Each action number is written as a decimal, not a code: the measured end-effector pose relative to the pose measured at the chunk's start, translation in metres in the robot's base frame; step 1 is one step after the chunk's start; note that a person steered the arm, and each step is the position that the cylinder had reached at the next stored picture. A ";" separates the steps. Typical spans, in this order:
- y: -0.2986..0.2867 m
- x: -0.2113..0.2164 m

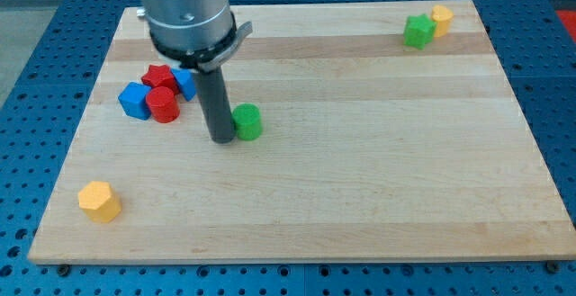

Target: Push the green circle to the top left of the green star

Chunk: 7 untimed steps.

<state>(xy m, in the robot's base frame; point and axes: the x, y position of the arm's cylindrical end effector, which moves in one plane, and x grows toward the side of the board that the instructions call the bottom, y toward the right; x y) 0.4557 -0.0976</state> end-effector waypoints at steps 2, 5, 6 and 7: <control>0.057 -0.016; 0.132 -0.043; 0.151 -0.058; 0.173 -0.070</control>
<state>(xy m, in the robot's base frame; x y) 0.3855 0.0753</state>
